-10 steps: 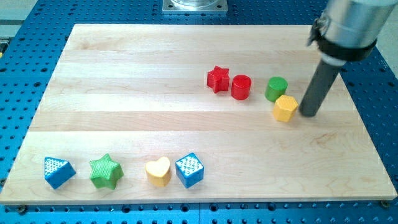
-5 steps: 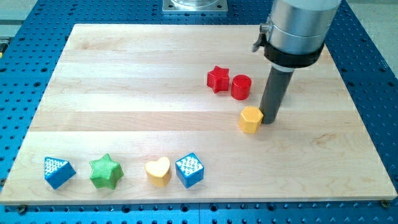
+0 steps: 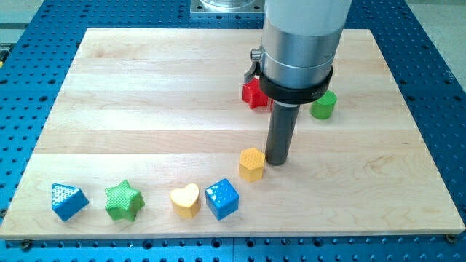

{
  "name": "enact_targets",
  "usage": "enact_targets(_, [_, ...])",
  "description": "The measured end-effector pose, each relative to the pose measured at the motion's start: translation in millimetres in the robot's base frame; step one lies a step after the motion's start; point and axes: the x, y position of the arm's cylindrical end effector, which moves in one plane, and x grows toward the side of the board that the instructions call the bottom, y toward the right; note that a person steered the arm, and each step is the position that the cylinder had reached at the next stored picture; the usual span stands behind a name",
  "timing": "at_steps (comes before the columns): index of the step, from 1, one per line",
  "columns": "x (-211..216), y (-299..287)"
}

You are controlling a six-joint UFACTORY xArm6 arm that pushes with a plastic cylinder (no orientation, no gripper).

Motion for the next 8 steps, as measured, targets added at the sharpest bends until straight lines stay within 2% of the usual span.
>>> enact_targets(1, [-22,-44])
enact_targets(4, [35,1])
enact_targets(5, [25,0])
enact_targets(6, [19,-38])
enact_targets(8, [43,-19])
